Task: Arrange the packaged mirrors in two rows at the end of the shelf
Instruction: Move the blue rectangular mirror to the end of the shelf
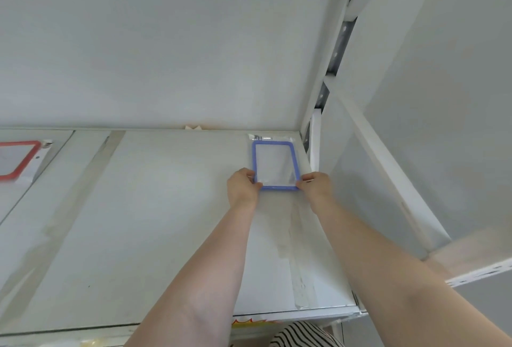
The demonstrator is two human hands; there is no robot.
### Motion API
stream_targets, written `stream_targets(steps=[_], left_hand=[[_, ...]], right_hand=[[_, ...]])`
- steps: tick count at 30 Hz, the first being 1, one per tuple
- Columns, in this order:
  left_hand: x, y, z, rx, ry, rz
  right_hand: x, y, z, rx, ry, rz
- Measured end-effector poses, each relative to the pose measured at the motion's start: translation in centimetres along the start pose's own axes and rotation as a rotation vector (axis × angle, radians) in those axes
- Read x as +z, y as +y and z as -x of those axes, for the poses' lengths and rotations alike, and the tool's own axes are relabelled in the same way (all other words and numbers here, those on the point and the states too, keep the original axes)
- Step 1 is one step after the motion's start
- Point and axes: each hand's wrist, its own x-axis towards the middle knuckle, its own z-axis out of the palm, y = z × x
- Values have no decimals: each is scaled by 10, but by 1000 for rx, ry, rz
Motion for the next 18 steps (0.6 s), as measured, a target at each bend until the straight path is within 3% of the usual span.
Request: stream_targets(steps=[11,14,18], left_hand=[[1,-2,2,25,19,-78],[-11,0,5,41,10,-141],[-42,5,16,96,-32,-221]], right_hand=[[-2,-6,2,-16,34,255],[-3,-14,17,-84,75,330],[3,-35,46,-176,2,317]])
